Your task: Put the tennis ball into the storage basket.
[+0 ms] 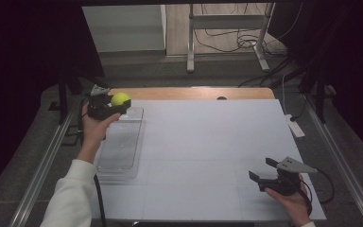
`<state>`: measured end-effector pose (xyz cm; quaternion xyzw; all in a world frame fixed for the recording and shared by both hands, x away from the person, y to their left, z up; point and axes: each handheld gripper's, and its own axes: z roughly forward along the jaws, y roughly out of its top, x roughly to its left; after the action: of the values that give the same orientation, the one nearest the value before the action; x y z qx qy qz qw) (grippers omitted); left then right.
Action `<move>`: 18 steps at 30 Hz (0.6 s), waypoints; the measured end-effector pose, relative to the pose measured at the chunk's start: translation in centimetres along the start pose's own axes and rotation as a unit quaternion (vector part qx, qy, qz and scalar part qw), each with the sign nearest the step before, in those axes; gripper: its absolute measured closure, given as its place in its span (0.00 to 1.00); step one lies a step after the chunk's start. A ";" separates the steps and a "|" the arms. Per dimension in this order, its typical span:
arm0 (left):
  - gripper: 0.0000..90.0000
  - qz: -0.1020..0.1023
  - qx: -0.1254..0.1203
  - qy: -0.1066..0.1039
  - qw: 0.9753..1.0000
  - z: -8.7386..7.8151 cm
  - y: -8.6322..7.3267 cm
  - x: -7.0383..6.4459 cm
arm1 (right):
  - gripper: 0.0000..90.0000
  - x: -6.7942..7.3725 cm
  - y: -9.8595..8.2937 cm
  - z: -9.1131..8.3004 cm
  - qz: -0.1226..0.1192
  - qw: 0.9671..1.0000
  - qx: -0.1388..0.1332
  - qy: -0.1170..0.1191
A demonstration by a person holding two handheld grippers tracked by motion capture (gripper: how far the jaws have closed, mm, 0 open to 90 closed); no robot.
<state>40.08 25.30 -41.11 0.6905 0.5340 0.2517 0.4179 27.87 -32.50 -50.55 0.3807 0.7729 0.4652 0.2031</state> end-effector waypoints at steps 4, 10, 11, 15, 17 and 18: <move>0.30 -0.004 0.004 0.007 1.000 0.1 -0.1 0.5 | 0.13 0.0 0.0 0.0 0.000 1.000 0.000 0.000; 0.30 -0.011 0.015 0.019 1.000 0.6 -0.3 1.3 | 0.13 -0.1 0.0 0.0 0.000 1.000 -0.001 0.000; 0.30 -0.013 0.017 0.021 1.000 0.7 -0.3 1.4 | 0.13 -0.1 0.0 0.0 0.000 1.000 -0.001 0.001; 0.30 -0.016 0.027 0.025 0.999 1.3 -0.5 1.7 | 0.13 -0.1 0.0 0.0 0.000 1.000 0.000 0.001; 0.30 -0.017 0.030 0.028 0.999 1.5 -0.6 1.9 | 0.13 -0.2 0.0 0.0 0.001 1.000 -0.001 0.001; 0.30 -0.018 0.032 0.029 0.999 1.6 -0.6 2.0 | 0.13 -0.2 0.0 0.0 0.001 1.000 -0.001 0.001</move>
<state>41.63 26.74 -42.64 0.6867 0.5658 0.2465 0.3842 27.94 -32.64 -50.56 0.3805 0.7725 0.4665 0.2022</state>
